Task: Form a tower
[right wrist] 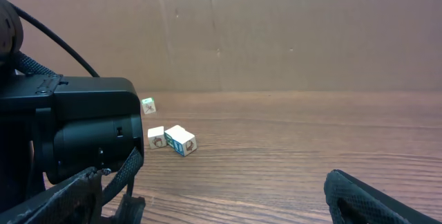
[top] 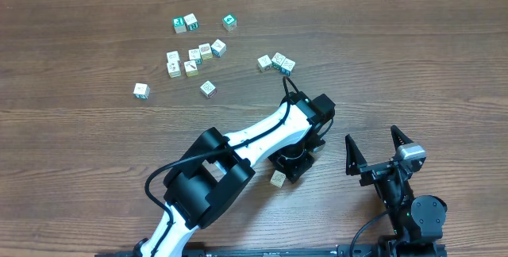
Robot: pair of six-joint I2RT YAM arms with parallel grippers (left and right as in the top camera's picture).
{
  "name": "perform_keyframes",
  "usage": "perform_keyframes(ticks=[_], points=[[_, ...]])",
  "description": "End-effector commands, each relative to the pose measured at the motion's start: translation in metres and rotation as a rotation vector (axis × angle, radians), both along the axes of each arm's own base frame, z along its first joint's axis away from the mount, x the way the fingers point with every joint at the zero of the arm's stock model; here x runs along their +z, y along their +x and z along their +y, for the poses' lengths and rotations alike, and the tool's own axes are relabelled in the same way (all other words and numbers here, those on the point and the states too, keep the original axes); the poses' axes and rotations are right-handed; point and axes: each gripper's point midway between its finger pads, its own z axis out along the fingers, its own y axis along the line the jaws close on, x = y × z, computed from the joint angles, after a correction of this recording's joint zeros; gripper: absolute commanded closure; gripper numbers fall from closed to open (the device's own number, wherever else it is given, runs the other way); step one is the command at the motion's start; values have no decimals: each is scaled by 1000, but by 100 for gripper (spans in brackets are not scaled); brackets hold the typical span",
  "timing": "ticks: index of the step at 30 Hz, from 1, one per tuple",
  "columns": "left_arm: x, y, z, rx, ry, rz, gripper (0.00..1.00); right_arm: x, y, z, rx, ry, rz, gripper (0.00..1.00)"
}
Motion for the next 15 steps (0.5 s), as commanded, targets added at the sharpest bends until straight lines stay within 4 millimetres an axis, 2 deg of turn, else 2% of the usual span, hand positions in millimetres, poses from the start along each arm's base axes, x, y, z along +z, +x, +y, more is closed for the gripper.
perform_keyframes(ticks=[1, 4, 11, 15], points=[[2, 3, 0, 28, 1, -22, 53, -2, 0, 0, -2, -4, -4, 0], [0, 13, 3, 83, 31, -71, 54, -2, 0, 0, -2, -4, -4, 0], [2, 16, 20, 132, 94, -64, 31, -2, 0, 0, -2, -4, -4, 0], [4, 9, 29, 136, 127, -31, 33, -2, 0, 0, -2, -4, -4, 0]])
